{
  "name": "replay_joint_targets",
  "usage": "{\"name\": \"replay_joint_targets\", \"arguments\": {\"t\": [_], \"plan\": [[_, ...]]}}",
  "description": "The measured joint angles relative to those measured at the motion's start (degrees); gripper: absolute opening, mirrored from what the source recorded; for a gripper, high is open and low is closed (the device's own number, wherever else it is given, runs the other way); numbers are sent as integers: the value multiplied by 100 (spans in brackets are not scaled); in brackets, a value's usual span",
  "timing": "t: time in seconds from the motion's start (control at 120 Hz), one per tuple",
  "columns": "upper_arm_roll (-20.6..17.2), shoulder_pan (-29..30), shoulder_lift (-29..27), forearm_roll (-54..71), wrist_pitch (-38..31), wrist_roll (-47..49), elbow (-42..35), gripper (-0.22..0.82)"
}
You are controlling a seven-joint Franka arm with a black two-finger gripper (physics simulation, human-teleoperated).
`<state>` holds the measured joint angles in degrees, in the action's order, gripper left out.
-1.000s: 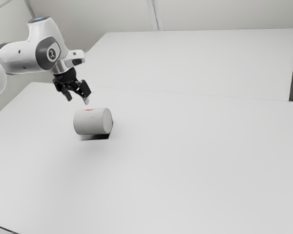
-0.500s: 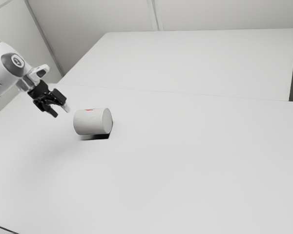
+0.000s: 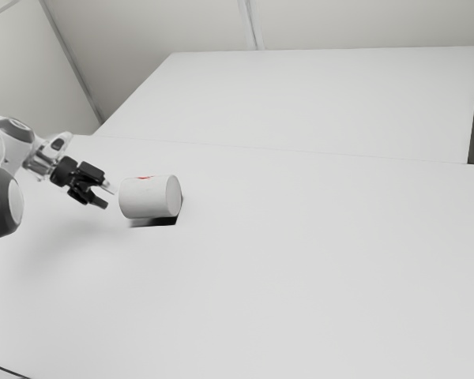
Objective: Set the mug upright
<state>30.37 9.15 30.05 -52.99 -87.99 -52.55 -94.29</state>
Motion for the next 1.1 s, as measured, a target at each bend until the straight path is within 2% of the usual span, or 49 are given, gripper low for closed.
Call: {"name": "replay_joint_targets", "arguments": {"t": [0.333, 0.7, 0.942, 1.1], "plan": [[-21, 95, 426, -1183, 172, -507, 66, 60], [-127, 96, 497, -1800, 21, -614, 34, 60], [-204, 94, 476, -1867, -47, -569, 30, 45], [-223, 88, 461, -1892, -33, -543, -24, 26]]}}
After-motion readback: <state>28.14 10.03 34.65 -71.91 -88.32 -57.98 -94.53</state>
